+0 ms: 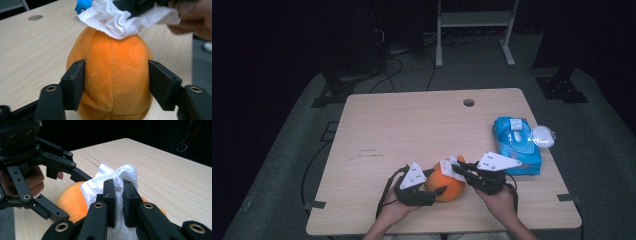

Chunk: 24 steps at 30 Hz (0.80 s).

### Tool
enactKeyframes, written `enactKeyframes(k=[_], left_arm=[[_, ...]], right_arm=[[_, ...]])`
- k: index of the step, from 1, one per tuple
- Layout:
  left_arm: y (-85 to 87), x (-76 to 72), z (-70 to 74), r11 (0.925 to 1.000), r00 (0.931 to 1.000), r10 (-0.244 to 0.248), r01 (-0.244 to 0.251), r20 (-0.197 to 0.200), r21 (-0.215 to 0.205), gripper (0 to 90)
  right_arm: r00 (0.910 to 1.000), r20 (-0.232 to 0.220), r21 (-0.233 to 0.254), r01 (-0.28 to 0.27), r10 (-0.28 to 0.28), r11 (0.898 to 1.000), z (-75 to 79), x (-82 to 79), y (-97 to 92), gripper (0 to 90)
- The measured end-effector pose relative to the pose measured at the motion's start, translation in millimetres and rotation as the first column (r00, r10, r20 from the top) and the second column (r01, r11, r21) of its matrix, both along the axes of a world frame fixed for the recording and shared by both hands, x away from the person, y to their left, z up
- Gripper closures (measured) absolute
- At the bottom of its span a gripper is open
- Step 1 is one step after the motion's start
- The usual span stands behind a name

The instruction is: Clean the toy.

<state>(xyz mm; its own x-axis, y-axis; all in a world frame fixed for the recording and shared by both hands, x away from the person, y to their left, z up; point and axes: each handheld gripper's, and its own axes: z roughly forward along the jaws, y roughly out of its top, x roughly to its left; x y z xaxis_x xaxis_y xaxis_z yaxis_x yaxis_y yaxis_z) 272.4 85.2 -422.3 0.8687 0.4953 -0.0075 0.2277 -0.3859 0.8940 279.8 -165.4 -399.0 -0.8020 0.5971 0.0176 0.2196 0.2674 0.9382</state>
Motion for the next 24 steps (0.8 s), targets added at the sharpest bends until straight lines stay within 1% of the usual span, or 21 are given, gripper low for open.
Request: enactKeyframes(k=[1, 2, 3, 4, 5, 6, 7, 8, 10, 11, 12, 14, 16, 17, 18, 19, 20, 21, 22, 23, 24], left_arm=[[-1.4, -0.2, -0.3, 1.0000, 1.0000, -0.002, 0.002, 0.002, 0.001, 33.7], [-2.9, -0.7, -0.3, 0.9999, 0.9999, -0.007, 0.007, 0.009, 0.008, 34.0], [-4.3, -1.7, -0.3, 0.9998, 0.9997, -0.014, 0.014, 0.018, 0.016, 35.0], [-5.1, -2.8, -0.3, 0.9992, 0.9993, -0.023, 0.022, 0.031, 0.033, 36.2], [-5.1, -3.7, -0.5, 0.9988, 0.9990, -0.025, 0.023, 0.037, 0.042, 37.0], [-3.5, -3.6, -0.6, 0.9986, 0.9989, -0.028, 0.027, 0.037, 0.046, 37.7], [-2.3, -3.1, -0.8, 0.9987, 0.9990, -0.028, 0.026, 0.036, 0.044, 38.4], [-0.9, -2.4, -1.1, 0.9990, 0.9992, -0.025, 0.023, 0.030, 0.038, 38.6], [1.7, -0.3, -1.2, 0.9993, 0.9995, -0.021, 0.020, 0.022, 0.031, 38.4], [2.3, 0.7, -1.4, 0.9998, 0.9998, -0.014, 0.013, 0.011, 0.017, 37.8], [2.3, 1.9, -1.1, 1.0000, 0.9999, -0.009, 0.009, -0.007, 0.001, 35.0], [-1.1, 2.5, -0.2, 0.9999, 0.9996, -0.003, 0.002, -0.028, -0.010, 27.7], [-4.8, 1.3, -0.2, 1.0000, 0.9998, -0.001, 0.001, -0.021, -0.008, 27.6], [-5.6, 0.4, -0.2, 1.0000, 0.9999, -0.008, 0.008, -0.014, 0.001, 28.8], [-6.0, -0.7, -0.5, 0.9999, 0.9999, -0.010, 0.010, -0.003, 0.010, 30.8], [-4.9, -1.1, -0.9, 0.9998, 0.9999, -0.010, 0.010, 0.005, 0.018, 33.1], [-3.3, -0.6, -1.2, 0.9999, 0.9999, -0.011, 0.011, 0.001, 0.010, 35.0], [-2.2, -0.3, -1.4, 0.9999, 0.9999, -0.014, 0.014, 0.000, 0.008, 36.4], [-0.9, -0.1, -1.2, 0.9996, 0.9998, -0.018, 0.018, 0.008, 0.021, 37.5], [0.0, 0.0, -1.2, 0.9996, 0.9998, -0.015, 0.015, 0.009, 0.024, 38.1], [0.9, 0.3, -1.3, 0.9997, 0.9999, -0.014, 0.014, 0.002, 0.021, 38.2]], right_arm=[[1.0000, -0.002, 0.002, -0.001, 0.001, 1.000, -0.1, -1.2, 0.7, 81.8], [0.9999, 0.003, 0.001, -0.014, 0.014, 1.000, 0.6, -3.6, 3.9, 81.8], [0.9991, 0.008, 0.007, -0.043, 0.042, 0.999, 1.3, -6.1, 8.5, 81.8], [0.9971, 0.013, 0.005, -0.075, 0.075, 0.997, 1.8, -8.9, 13.9, 81.7], [0.9947, 0.015, -0.004, -0.102, 0.102, 0.995, 2.3, -11.2, 18.8, 81.7], [0.9930, 0.016, -0.015, -0.117, 0.117, 0.993, 2.8, -11.9, 21.7, 81.7], [0.9929, 0.017, -0.023, -0.117, 0.117, 0.993, 3.2, -10.6, 21.1, 81.8], [0.9938, 0.011, -0.021, -0.110, 0.110, 0.994, 3.3, -9.1, 19.0, 81.8], [0.9975, 0.008, -0.028, -0.070, 0.070, 0.997, 3.2, -4.1, 10.5, 81.8], [0.9988, 0.001, -0.030, -0.049, 0.049, 0.998, 2.5, -2.0, 6.3, 81.8], [0.9993, -0.010, -0.022, -0.037, 0.037, 0.999, 1.6, -0.2, 2.6, 81.8], [0.9991, -0.020, -0.006, -0.037, 0.037, 0.999, 0.8, -0.5, 2.4, 81.8], [0.9973, -0.012, -0.007, -0.072, 0.072, 0.997, 1.6, -5.6, 11.6, 81.7], [0.9948, -0.007, -0.006, -0.102, 0.101, 0.995, 1.7, -8.4, 16.8, 81.7], [0.9930, -0.004, -0.015, -0.118, 0.118, 0.993, 1.7, -10.6, 21.6, 81.7], [0.9925, 0.004, -0.031, -0.122, 0.122, 0.992, 1.9, -11.8, 24.6, 81.7], [0.9925, 0.011, -0.042, -0.121, 0.121, 0.992, 2.3, -11.2, 24.8, 81.8], [0.9936, 0.006, -0.038, -0.113, 0.113, 0.993, 2.9, -9.4, 22.3, 81.9], [0.9950, 0.005, -0.031, -0.099, 0.099, 0.995, 3.3, -6.4, 18.2, 81.9], [0.9971, 0.005, -0.032, -0.076, 0.077, 0.997, 3.2, -3.7, 13.5, 81.9], [0.9987, 0.000, -0.030, -0.051, 0.051, 0.998, 2.4, -0.6, 7.9, 81.9]])
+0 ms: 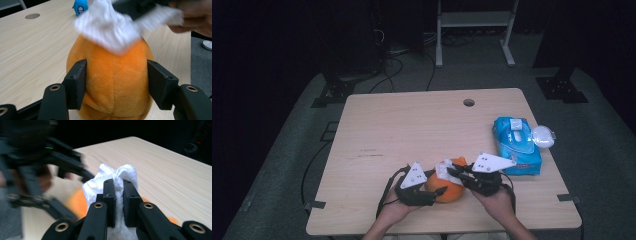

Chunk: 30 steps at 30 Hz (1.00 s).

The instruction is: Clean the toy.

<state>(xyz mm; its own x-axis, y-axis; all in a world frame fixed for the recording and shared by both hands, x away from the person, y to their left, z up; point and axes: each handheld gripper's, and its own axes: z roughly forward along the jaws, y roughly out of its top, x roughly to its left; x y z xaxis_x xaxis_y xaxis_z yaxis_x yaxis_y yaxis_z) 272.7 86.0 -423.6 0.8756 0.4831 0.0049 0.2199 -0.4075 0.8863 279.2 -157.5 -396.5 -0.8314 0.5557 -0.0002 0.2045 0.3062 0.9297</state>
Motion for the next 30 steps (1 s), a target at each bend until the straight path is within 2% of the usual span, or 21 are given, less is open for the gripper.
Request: enactKeyframes(k=[3, 6, 8, 10, 13, 15, 17, 19, 20, 22, 23, 24, 26, 27, 30], left_arm=[[1.1, 3.1, 2.1, 0.9996, 0.9994, 0.012, -0.013, -0.033, -0.024, 36.0], [-4.0, 4.0, 5.1, 0.9987, 0.9981, 0.032, -0.034, -0.052, -0.037, 24.9], [-3.6, 3.4, 3.9, 0.9993, 0.9989, 0.026, -0.027, -0.038, -0.025, 27.1], [1.8, 4.5, 3.4, 0.9995, 0.9992, 0.022, -0.023, -0.033, -0.022, 33.9], [10.9, 8.0, 2.9, 0.9992, 0.9985, 0.038, -0.038, -0.040, -0.011, 37.0], [17.9, 12.5, 2.3, 0.9977, 0.9959, 0.058, -0.060, -0.070, -0.031, 36.1], [19.4, 14.9, 5.0, 0.9960, 0.9926, 0.076, -0.080, -0.094, -0.040, 27.8], [16.5, 13.8, 7.8, 0.9955, 0.9928, 0.059, -0.066, -0.105, -0.068, 20.4], [13.7, 12.5, 8.2, 0.9964, 0.9933, 0.050, -0.057, -0.104, -0.063, 20.6], [9.8, 9.7, 5.5, 0.9987, 0.9966, 0.045, -0.046, -0.069, -0.020, 25.6], [11.1, 9.4, 4.2, 0.9987, 0.9966, 0.041, -0.043, -0.072, -0.027, 29.7], [12.5, 9.3, 3.3, 0.9987, 0.9966, 0.033, -0.036, -0.076, -0.035, 32.4], [13.4, 8.0, 3.3, 0.9997, 0.9981, 0.017, -0.018, -0.059, -0.014, 36.4], [13.3, 7.4, 3.2, 0.9999, 0.9986, 0.012, -0.012, -0.052, -0.009, 37.0], [13.1, 7.5, 2.2, 1.0000, 0.9988, 0.002, -0.002, -0.049, -0.009, 37.3]], right_arm=[[0.9986, -0.020, 0.011, 0.050, -0.050, 0.999, -3.5, 6.2, -13.2, 81.8], [0.9995, -0.018, 0.029, 0.027, -0.027, 0.999, -2.8, 2.9, -7.2, 81.8], [0.9999, -0.004, 0.024, -0.015, 0.015, 1.000, -1.9, -1.7, 1.8, 81.6], [0.9994, 0.016, 0.008, -0.030, 0.030, 1.000, -1.9, -1.7, 3.2, 81.7], [0.9996, -0.012, 0.015, 0.025, -0.025, 1.000, -4.1, 7.1, -9.0, 81.8], [0.9977, -0.042, 0.021, 0.053, -0.052, 0.998, -8.7, 12.7, -15.5, 81.8], [0.9964, -0.066, 0.037, 0.056, -0.054, 0.998, -12.4, 13.7, -15.8, 81.9], [0.9972, -0.060, 0.032, 0.047, -0.045, 0.998, -12.1, 10.2, -8.5, 82.0], [0.9975, -0.067, 0.040, 0.023, -0.020, 0.999, -11.6, 8.3, -4.4, 82.0], [0.9988, -0.048, 0.026, -0.001, 0.002, 1.000, -10.0, 3.4, 3.6, 82.0], [0.9994, -0.035, 0.009, -0.002, 0.002, 1.000, -9.4, 3.0, 4.5, 82.0], [0.9991, -0.043, 0.013, -0.002, 0.002, 1.000, -9.4, 4.4, 2.4, 82.1], [0.9980, -0.061, 0.029, 0.018, -0.016, 0.999, -11.0, 9.5, -5.0, 82.1], [0.9977, -0.060, 0.020, 0.035, -0.034, 0.999, -11.8, 11.4, -8.4, 82.1], [0.9951, -0.087, 0.043, 0.051, -0.047, 0.998, -14.6, 14.8, -15.1, 82.1]])
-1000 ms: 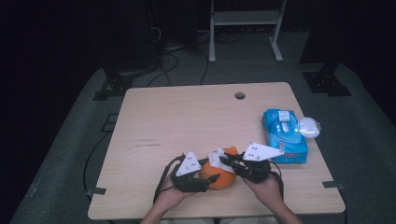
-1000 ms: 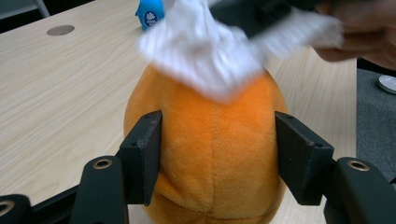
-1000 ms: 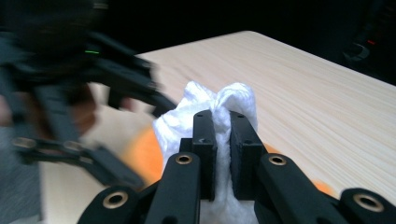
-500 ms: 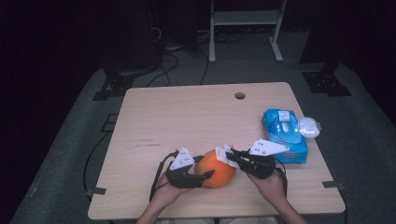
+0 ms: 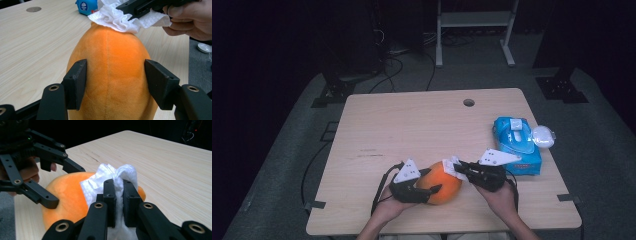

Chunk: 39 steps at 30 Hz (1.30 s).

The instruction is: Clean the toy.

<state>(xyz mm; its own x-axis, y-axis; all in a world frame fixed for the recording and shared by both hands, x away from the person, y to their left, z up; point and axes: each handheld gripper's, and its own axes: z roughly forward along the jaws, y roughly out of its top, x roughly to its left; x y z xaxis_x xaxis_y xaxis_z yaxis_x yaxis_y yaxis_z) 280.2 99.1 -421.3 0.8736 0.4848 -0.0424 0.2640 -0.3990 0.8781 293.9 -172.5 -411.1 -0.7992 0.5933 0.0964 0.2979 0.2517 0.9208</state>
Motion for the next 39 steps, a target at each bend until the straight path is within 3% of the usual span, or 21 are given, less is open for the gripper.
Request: enactKeyframes(k=[3, 5, 7, 10, 14, 16, 19, 23, 25, 27, 29, 31, 32, 33, 35, 39], left_arm=[[-1.6, -1.5, -0.1, 0.9994, 0.9995, -0.029, 0.029, 0.015, 0.018, 39.0], [-2.3, -2.9, 0.0, 0.9988, 0.9991, -0.036, 0.035, 0.024, 0.033, 39.9], [-1.2, -2.6, -0.3, 0.9991, 0.9992, -0.036, 0.035, 0.020, 0.025, 40.2], [-2.2, -2.0, -0.2, 0.9995, 0.9995, -0.030, 0.029, 0.011, 0.014, 39.2], [-6.3, 2.1, 4.0, 0.9993, 0.9980, 0.021, -0.023, -0.059, -0.028, 19.0], [-8.0, 0.6, 1.7, 0.9997, 0.9989, 0.021, -0.022, -0.042, -0.008, 22.6], [-9.1, -4.4, 0.6, 0.9999, 0.9999, 0.010, -0.010, -0.003, 0.013, 32.4], [-16.3, -11.0, 0.4, 0.9989, 0.9991, -0.016, 0.014, 0.038, 0.046, 34.8], [-18.3, -11.4, 1.2, 0.9984, 0.9989, -0.021, 0.019, 0.041, 0.054, 34.1], [-18.9, -9.8, 1.8, 0.9991, 0.9998, -0.016, 0.015, 0.016, 0.040, 28.3], [-19.0, -7.7, 3.0, 0.9999, 0.9999, 0.004, -0.004, -0.010, 0.015, 19.2], [-21.0, -7.7, 2.8, 0.9994, 0.9997, 0.023, -0.022, -0.013, 0.027, 13.6], [-21.4, -9.0, 2.4, 0.9985, 0.9997, 0.022, -0.023, 0.004, 0.050, 15.3], [-20.4, -10.2, 2.0, 0.9978, 0.9994, 0.019, -0.021, 0.030, 0.064, 23.0], [-16.8, -8.8, 1.6, 0.9982, 0.9996, 0.016, -0.017, 0.023, 0.057, 30.8], [-10.0, -4.9, -0.2, 0.9983, 0.9997, 0.023, -0.023, 0.006, 0.053, 36.7]], right_arm=[[0.9987, 0.023, 0.007, -0.045, 0.045, 0.999, 4.8, -8.4, 9.7, 82.1], [0.9952, 0.054, -0.022, -0.080, 0.082, 0.997, 8.3, -14.8, 20.2, 82.0], [0.9946, 0.067, -0.043, -0.075, 0.078, 0.996, 8.4, -13.7, 21.1, 82.0], [0.9986, 0.044, -0.040, -0.026, 0.027, 0.999, 4.6, -5.5, 10.2, 82.1], [0.9995, 0.024, -0.029, -0.022, 0.022, 0.999, 4.8, -6.5, 9.6, 82.0], [0.9978, 0.017, -0.008, -0.064, 0.064, 0.998, 6.9, -10.1, 17.1, 82.0], [0.9963, 0.044, -0.045, -0.072, 0.074, 0.996, 9.4, -11.8, 22.7, 82.0], [0.9991, 0.041, -0.079, 0.012, -0.009, 0.997, 6.3, -2.8, 8.3, 82.1], [0.9997, 0.014, -0.060, 0.022, -0.021, 0.998, 5.3, -0.6, 1.8, 82.1], [0.9997, 0.021, -0.055, 0.010, -0.009, 0.998, 6.3, -4.1, 5.3, 82.0], [0.9989, 0.021, -0.035, -0.041, 0.042, 0.999, 9.2, -10.3, 14.4, 82.0], [0.9950, 0.038, -0.044, -0.091, 0.093, 0.995, 11.7, -16.4, 25.0, 82.0], [0.9930, 0.045, -0.049, -0.107, 0.109, 0.993, 12.3, -17.7, 28.1, 81.9], [0.9932, 0.042, -0.053, -0.106, 0.109, 0.993, 12.5, -18.0, 28.7, 82.0], [0.9958, 0.030, -0.038, -0.085, 0.086, 0.996, 10.4, -13.2, 21.7, 82.0], [0.9999, -0.009, -0.004, -0.006, 0.006, 1.000, 2.8, -1.8, 3.1, 82.0]])
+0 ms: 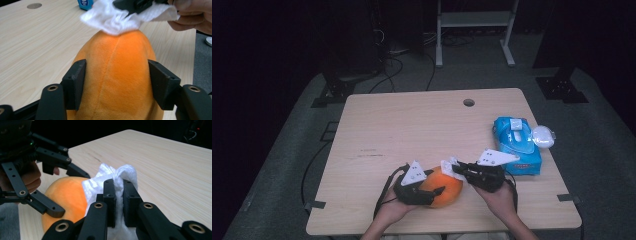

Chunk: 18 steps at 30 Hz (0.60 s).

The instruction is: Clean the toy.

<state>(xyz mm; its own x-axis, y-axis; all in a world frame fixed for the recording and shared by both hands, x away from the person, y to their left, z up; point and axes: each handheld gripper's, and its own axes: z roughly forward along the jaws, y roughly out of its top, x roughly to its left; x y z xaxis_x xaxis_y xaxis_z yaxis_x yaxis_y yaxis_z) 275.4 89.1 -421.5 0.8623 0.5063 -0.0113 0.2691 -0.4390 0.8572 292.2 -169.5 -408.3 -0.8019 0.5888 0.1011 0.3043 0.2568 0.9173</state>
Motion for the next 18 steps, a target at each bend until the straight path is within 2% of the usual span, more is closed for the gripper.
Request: enactKeyframes(k=[2, 6, 10, 12, 16, 18], left_arm=[[4.1, 1.1, -0.4, 0.9999, 1.0000, -0.001, 0.001, 0.001, 0.011, 38.4], [19.9, 8.9, -2.9, 0.9987, 0.9981, 0.035, -0.037, -0.051, -0.035, 38.8], [30.3, 14.1, -4.7, 0.9963, 0.9947, 0.055, -0.061, -0.087, -0.060, 38.8], [31.9, 15.4, -5.9, 0.9959, 0.9941, 0.055, -0.061, -0.093, -0.066, 38.8], [35.2, 16.6, -7.7, 0.9954, 0.9932, 0.057, -0.065, -0.101, -0.071, 38.7], [35.1, 15.9, -7.9, 0.9955, 0.9934, 0.055, -0.062, -0.101, -0.072, 38.7]], right_arm=[[0.9999, 0.012, 0.000, 0.000, 0.000, 1.000, 2.8, -4.3, 1.6, 82.0], [0.9981, 0.046, -0.018, -0.040, 0.041, 0.999, 5.2, -12.8, 11.9, 82.0], [1.0000, 0.001, -0.033, 0.004, -0.004, 0.999, -7.0, -2.8, 3.0, 82.0], [0.9994, -0.033, -0.008, 0.013, -0.014, 1.000, -12.1, -1.2, 0.4, 82.0], [0.9992, 0.004, 0.004, -0.039, 0.039, 0.999, -5.3, -10.2, 12.9, 81.9], [0.9989, 0.006, -0.003, -0.047, 0.047, 0.999, -7.2, -9.0, 14.0, 81.7]])
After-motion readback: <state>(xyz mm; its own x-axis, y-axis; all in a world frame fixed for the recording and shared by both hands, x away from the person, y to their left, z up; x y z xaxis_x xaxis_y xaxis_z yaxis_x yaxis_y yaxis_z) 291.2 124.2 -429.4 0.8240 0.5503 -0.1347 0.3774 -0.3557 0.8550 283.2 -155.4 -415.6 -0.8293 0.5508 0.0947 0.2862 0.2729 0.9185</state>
